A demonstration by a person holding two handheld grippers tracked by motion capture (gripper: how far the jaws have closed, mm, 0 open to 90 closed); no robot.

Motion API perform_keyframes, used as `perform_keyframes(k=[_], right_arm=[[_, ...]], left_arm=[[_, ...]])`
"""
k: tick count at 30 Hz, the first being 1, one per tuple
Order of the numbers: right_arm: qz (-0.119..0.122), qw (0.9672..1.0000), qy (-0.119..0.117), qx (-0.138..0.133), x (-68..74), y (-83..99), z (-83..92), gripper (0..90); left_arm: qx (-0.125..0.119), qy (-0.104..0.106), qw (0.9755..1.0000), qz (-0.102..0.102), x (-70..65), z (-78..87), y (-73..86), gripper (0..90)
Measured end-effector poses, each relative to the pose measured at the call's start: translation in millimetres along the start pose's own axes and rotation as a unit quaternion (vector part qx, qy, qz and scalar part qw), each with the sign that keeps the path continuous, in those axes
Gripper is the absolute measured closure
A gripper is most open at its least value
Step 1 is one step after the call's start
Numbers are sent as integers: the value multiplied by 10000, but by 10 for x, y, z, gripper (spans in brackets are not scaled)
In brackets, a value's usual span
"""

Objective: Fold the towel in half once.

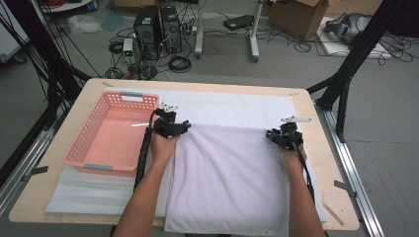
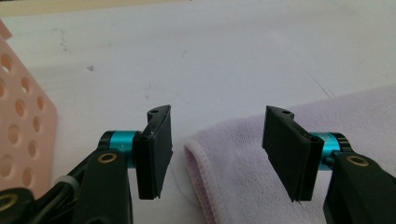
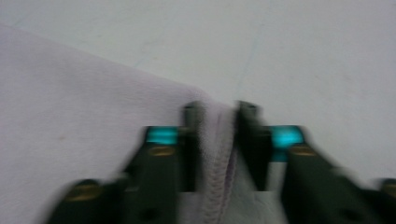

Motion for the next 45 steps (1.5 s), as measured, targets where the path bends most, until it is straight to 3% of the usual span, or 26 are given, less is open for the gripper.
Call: perform_keyframes(k=[2,3,4,5,8,14,15,16,17,19,20,24,25,29,30,31,32,33,35,38,39,41,42,43,44,45], right_arm=[[397,9968,681,85,-36,-42,14,858],[444,9947,922,54,-72,-48,30,858],[243,9950,968,-24,-114,-44,46,856],[11,9959,905,-61,-136,-32,48,844],[49,9959,895,-119,-111,-31,71,627],[-223,9966,650,-448,-202,-36,338,566],[-272,9965,627,-489,-225,-29,370,569],[-324,9962,613,-518,-246,-18,393,572],[-398,9962,583,-514,-253,-4,410,574],[-427,9966,500,-489,-242,26,423,576],[-405,9970,443,-480,-230,41,430,576],[-504,9978,106,-424,-176,78,428,549],[-481,9983,-79,-323,-126,92,377,540],[-342,9993,-158,-17,-17,140,196,577],[-133,9999,38,-18,7,132,185,669],[-133,9999,38,-18,7,132,185,669],[-99,9999,25,24,16,110,175,840],[-20,9999,89,67,3,92,165,849],[161,9979,626,107,-13,62,153,853],[-105,9971,753,-36,-45,71,134,834],[-206,9965,805,-115,-54,72,143,715],[-226,9960,839,-227,-63,63,193,668],[-226,9960,839,-227,-63,63,193,668],[-238,9959,822,-286,-76,57,237,661],[-354,9957,760,-387,-108,48,326,646],[-436,9958,685,-420,-116,47,371,641]], left_arm=[[70,18,10000,-44,-7,-1,15,425],[82,20,10000,-50,-9,-4,21,425],[94,23,9999,-59,-11,-13,27,425],[102,16,9999,-73,-16,-30,37,425],[71,43,9999,-57,-42,-105,65,426],[221,-107,9995,-187,-101,-258,117,468],[257,-17,9995,-196,-97,-254,100,504],[265,27,9993,-245,-96,-237,82,728],[280,-275,9987,-334,-87,-231,71,846],[279,-423,9981,-350,-55,-225,70,857],[194,-601,9979,-117,-3,-226,69,857],[82,-648,9974,-303,-28,-247,72,792],[82,-569,9981,-243,-36,-248,75,566],[231,-322,9992,-106,-34,-218,86,460],[231,-322,9992,-106,-34,-218,86,446],[247,-282,9993,-56,-36,-208,85,446],[274,-201,9994,-65,-44,-188,81,436],[274,-201,9994,-65,-44,-188,81,436],[326,-117,9994,-71,-67,-150,72,432],[295,-87,9995,-79,-78,-137,103,440],[291,-51,9995,-94,-70,-142,164,449],[181,-63,9998,-114,-68,-130,181,491],[181,-63,9998,-114,-68,-130,181,613],[160,177,9996,-158,-69,-123,180,613],[164,32,9997,-199,-94,-139,164,854],[111,-182,9995,-230,-87,-149,158,858]])
Point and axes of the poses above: each handheld gripper's, and its own axes: z roughly backward along the jaws, y roughly out of its underside, x roughly to its left, the point moved 3 cm from there along -z, roughly forward along the jaws, and after that the axes turned 7 degrees about -x, right-handed, at the moved point
